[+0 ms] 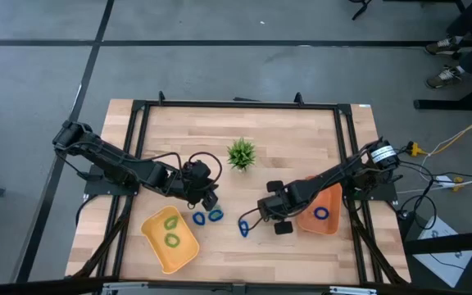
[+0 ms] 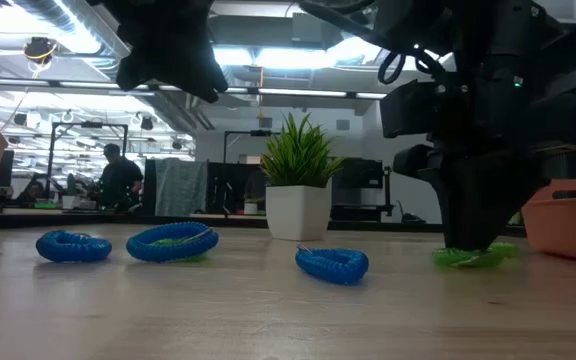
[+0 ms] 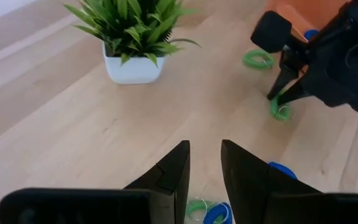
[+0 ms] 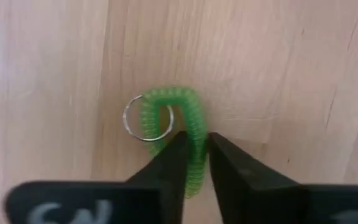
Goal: Sort spring keychains
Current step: Put the green spring keychain into the yellow bin
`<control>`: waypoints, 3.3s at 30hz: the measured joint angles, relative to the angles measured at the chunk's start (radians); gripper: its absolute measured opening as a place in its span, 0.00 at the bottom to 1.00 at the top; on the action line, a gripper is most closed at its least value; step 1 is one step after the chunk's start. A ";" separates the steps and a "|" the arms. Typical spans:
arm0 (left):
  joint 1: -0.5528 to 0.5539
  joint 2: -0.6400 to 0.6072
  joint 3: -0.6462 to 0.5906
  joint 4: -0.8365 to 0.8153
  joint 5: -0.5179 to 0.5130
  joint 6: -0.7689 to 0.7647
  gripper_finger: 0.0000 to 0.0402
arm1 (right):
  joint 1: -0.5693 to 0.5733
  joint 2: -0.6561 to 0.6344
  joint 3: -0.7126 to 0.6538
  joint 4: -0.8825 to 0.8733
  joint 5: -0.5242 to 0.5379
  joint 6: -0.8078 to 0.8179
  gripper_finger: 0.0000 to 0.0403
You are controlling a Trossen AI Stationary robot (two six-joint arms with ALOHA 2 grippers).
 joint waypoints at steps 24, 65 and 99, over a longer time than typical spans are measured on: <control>0.035 -0.266 0.001 -0.555 0.017 -0.129 0.21 | -0.102 0.003 -0.021 0.196 -0.163 -0.301 0.01; 0.063 -0.144 -0.225 0.350 0.175 0.121 0.21 | -0.124 -0.228 -0.050 0.328 0.215 -0.156 0.02; 0.128 0.107 -0.225 0.741 0.214 0.102 0.35 | -0.124 -0.229 -0.047 0.492 0.257 -0.063 0.02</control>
